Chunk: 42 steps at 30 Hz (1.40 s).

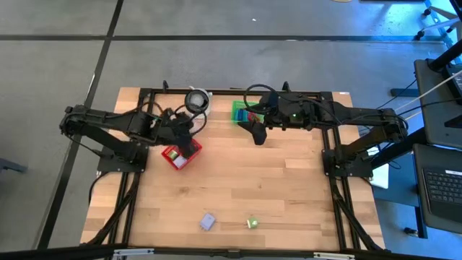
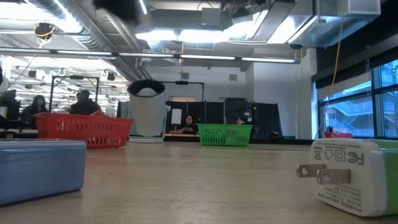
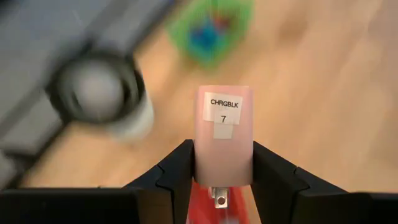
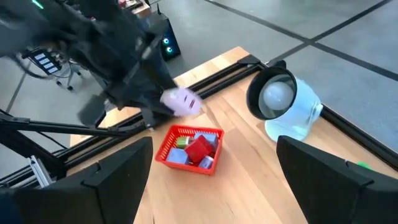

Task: Pick & Place Office items
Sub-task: Put the light pink charger adapter into the red bin, then put the light purple charger adapter into the red bin

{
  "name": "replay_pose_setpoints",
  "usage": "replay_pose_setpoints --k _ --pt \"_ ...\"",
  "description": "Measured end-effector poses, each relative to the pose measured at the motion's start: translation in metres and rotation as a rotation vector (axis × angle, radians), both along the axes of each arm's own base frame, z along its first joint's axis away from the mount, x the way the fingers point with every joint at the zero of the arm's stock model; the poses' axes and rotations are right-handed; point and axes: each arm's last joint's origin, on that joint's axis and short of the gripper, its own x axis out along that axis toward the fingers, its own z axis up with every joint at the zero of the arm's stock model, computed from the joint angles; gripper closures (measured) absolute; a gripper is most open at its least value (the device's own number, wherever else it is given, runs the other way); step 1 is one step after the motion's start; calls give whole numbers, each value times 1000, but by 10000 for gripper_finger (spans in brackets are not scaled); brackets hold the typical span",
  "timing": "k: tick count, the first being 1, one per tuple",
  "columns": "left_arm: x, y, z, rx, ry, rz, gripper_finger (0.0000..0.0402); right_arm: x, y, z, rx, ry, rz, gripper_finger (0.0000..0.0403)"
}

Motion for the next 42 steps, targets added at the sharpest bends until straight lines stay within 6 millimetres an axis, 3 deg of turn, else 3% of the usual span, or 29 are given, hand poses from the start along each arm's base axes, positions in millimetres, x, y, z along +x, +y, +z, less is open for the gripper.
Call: replay_pose_setpoints --k 4,11,18,27,36,42 --pt "-12 0 -31 -156 209 8 272 0 0 0 -1 1 1 57" --pt "-23 -3 -89 -298 366 76 272 0 0 0 -3 2 2 57" --pt "-28 -4 -115 -350 416 85 271 0 0 0 -4 2 2 57" --pt "-29 -4 -134 -350 402 72 268 0 6 0 3 4 18 57" --pt "-28 -4 -134 -347 397 65 209 -5 12 -9 43 95 17 57" --pt "-23 0 -119 -351 394 3 203 -10 12 -19 79 204 0 57"
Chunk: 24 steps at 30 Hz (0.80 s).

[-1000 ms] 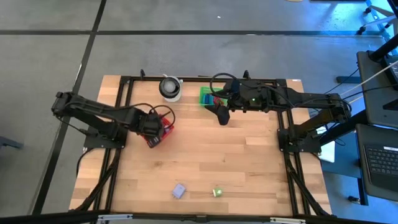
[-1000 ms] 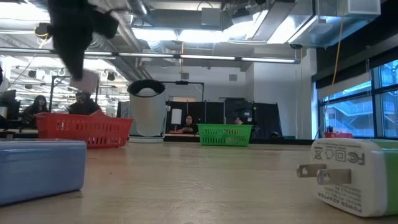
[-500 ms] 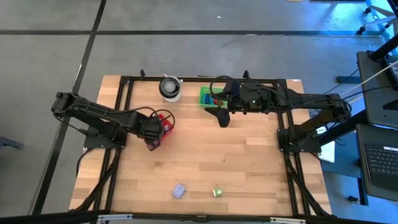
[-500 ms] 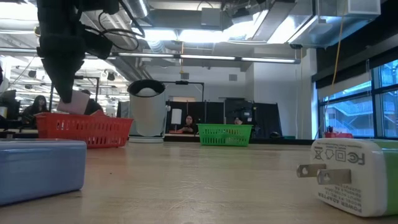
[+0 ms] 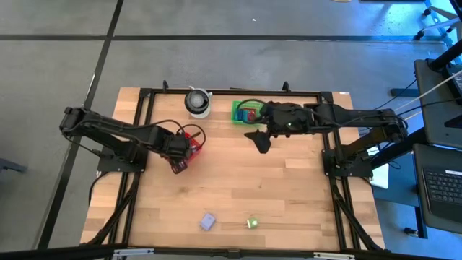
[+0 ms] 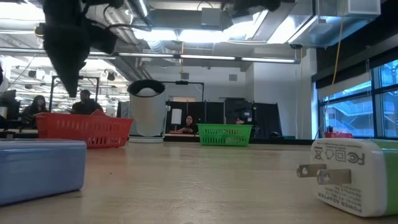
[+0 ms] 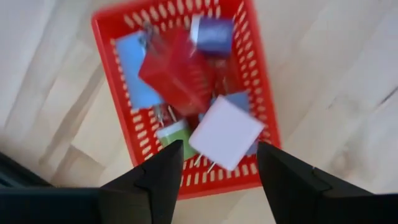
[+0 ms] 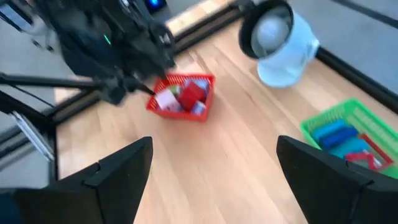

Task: Pick & Place Office items
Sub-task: Put the light purple charger adapter into the red bin

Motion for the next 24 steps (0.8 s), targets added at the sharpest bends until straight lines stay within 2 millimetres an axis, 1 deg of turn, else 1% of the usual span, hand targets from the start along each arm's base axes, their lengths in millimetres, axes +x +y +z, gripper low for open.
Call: replay_pose_setpoints --k 3,7,11,14,16,20,24 --pt "6 4 13 -1 -47 9 208 3 3 -9 -6 65 8 57" --pt "15 6 28 0 -142 43 210 16 12 -25 -15 129 59 57" --pt "28 0 33 2 -310 88 208 28 24 -40 -31 184 142 57" --pt "38 -11 32 -29 -405 39 208 31 30 -45 -34 203 163 57" --pt "43 -20 30 -46 -438 6 206 30 35 -44 -7 199 161 57" --pt "50 -43 26 -98 -480 -25 200 15 48 -31 60 163 177 57" --pt "60 -72 14 -204 -495 -45 188 -2 69 -21 54 140 235 57"
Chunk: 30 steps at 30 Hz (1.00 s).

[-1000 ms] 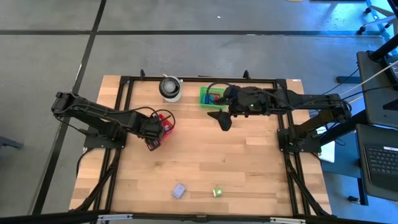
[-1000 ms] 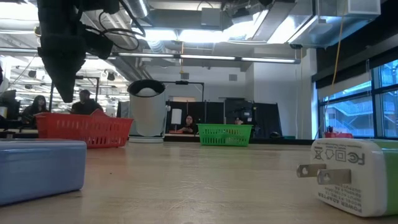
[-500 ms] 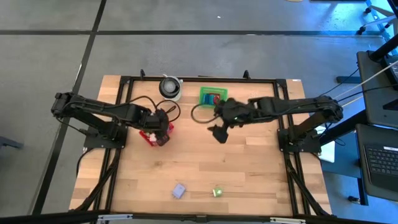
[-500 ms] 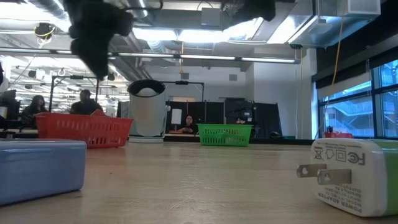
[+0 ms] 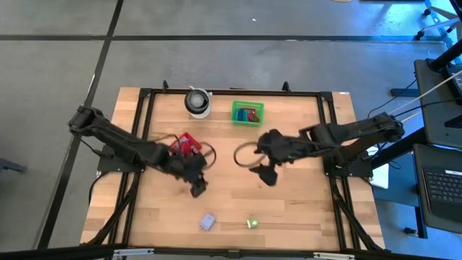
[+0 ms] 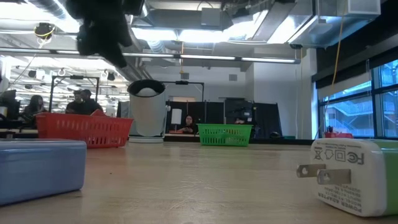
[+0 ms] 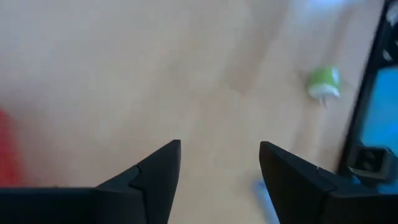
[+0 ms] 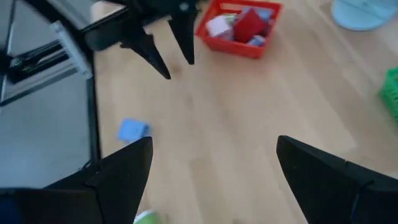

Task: Pick & Place Office items
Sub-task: Put the light purple charger adapter into the red bin

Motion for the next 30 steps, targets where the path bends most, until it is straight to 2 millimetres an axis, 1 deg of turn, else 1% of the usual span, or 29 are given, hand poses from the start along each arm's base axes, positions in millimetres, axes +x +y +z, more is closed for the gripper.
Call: replay_pose_setpoints --k 4,7,11,15,19,24,27,30 --pt "13 -33 -20 -129 10 -85 171 -12 22 4 -3 -8 66 57" --pt "23 -58 -29 -233 2 -151 160 -18 37 4 9 -9 106 57" --pt "35 -82 -33 -302 28 -133 155 -25 51 4 4 -14 153 57" --pt "42 -100 -46 -315 113 -72 155 -29 59 4 -35 -32 146 57" --pt "48 -113 -59 -290 223 4 157 -32 64 4 -49 -39 152 57" --pt "52 -115 -66 -220 390 128 158 -34 67 4 -46 -41 151 57" --pt "56 -115 -69 -216 427 190 158 -34 67 4 -36 -39 142 57" --pt "64 -122 -68 -243 400 198 158 -34 67 4 -34 -39 141 57"
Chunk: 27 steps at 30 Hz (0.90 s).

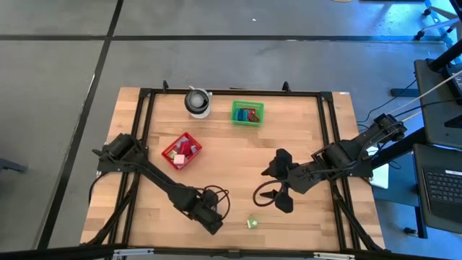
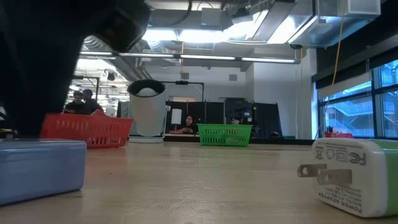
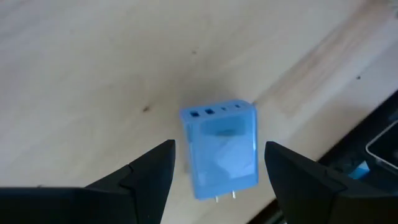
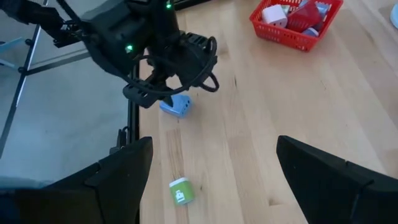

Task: Pick & Place Office items
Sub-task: Put the light purple charger adapter into the red bin

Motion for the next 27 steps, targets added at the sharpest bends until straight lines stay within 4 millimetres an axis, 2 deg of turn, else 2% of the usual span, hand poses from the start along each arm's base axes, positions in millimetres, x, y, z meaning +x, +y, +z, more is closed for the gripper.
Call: replay_pose_setpoints --k 11,13,15,22,27 --pt "6 -9 -21 -6 45 53 157 -1 1 -1 -26 7 43 57" --pt "5 -7 -28 21 65 60 157 -1 1 -1 -32 8 62 57" --pt "7 -6 -26 34 39 74 158 -1 1 -1 -44 6 74 57" --pt "2 11 -30 120 163 140 165 -1 1 -1 -77 1 104 57" --pt "4 16 -31 103 182 163 178 -1 1 -1 -86 -1 113 57"
